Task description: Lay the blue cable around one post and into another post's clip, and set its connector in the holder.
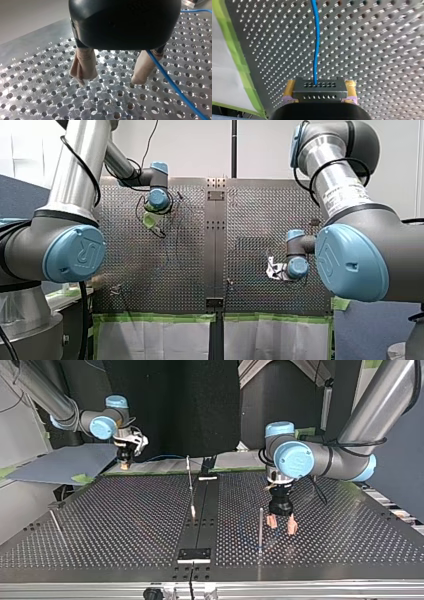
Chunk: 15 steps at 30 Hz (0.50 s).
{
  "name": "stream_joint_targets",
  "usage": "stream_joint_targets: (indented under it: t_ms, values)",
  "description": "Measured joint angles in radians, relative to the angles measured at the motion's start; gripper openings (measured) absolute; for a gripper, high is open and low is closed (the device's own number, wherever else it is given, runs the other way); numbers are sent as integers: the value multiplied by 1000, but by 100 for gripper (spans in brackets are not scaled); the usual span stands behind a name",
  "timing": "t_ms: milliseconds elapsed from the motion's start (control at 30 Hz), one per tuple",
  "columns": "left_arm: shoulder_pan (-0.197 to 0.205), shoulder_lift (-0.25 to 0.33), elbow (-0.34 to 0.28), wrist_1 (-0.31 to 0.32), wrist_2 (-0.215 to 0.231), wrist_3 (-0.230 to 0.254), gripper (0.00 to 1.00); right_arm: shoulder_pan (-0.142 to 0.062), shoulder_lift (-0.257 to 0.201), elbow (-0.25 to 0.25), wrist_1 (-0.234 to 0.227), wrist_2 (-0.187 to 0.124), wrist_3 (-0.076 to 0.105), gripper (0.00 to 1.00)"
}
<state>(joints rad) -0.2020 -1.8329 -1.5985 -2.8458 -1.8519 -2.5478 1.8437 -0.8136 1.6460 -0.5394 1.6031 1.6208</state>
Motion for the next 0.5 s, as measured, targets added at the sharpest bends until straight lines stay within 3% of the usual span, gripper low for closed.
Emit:
stream_joint_targets:
  t_ms: [200,500]
  values:
    - [1,0,0,-2,-2,6,100,2,-56,-31,53,-14,35,13]
    - [2,0,0,-3,-9,12,100,4,-135,-107,131,1,37,13]
